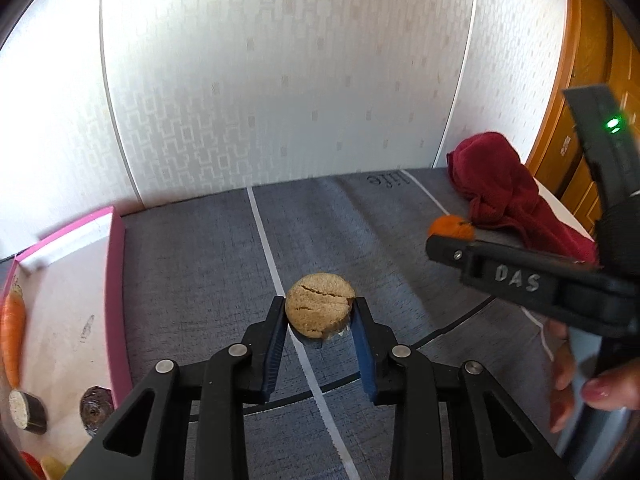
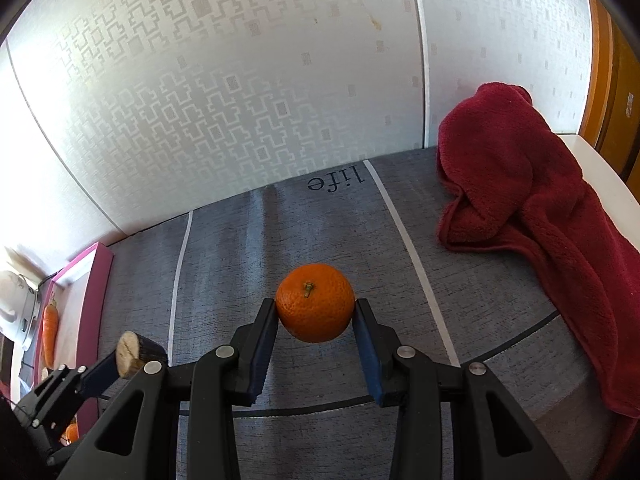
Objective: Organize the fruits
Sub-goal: 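Carry the slice over the tray with the left tool while the right tool carries the tangerine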
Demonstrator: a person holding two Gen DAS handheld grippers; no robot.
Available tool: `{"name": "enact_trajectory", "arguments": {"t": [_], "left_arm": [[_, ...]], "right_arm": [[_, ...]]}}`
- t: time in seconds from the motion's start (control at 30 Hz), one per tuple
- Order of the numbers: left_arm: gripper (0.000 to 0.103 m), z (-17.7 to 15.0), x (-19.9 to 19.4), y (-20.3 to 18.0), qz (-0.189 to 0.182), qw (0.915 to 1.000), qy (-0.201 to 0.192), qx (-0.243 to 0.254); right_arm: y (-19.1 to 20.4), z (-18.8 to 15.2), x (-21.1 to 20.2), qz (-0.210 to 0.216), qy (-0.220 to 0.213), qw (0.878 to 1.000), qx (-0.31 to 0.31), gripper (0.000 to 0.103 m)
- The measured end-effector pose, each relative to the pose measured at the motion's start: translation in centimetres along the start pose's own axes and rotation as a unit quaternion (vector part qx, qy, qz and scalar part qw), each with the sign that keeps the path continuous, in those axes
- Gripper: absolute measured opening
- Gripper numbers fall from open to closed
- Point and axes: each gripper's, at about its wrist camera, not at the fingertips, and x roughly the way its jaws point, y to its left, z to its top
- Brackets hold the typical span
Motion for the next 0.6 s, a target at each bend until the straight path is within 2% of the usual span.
{"name": "enact_trajectory", "arguments": {"t": [0.33,0.6], "left_arm": [[0.032,0.0,-2.7,1.2,0.017,0.9997,-0.013,-0.011],[0.032,-0.3,-4.8,4.0,0.043,0.9976,-0.01,-0.054]], "right_arm": [[1.5,-0.1,-0.1,0.013,-0.007,1.0,-0.02,0.039],[3.7,-0.5,-0.1,0.039,-0.005,0.998,-0.043,0.039]]}}
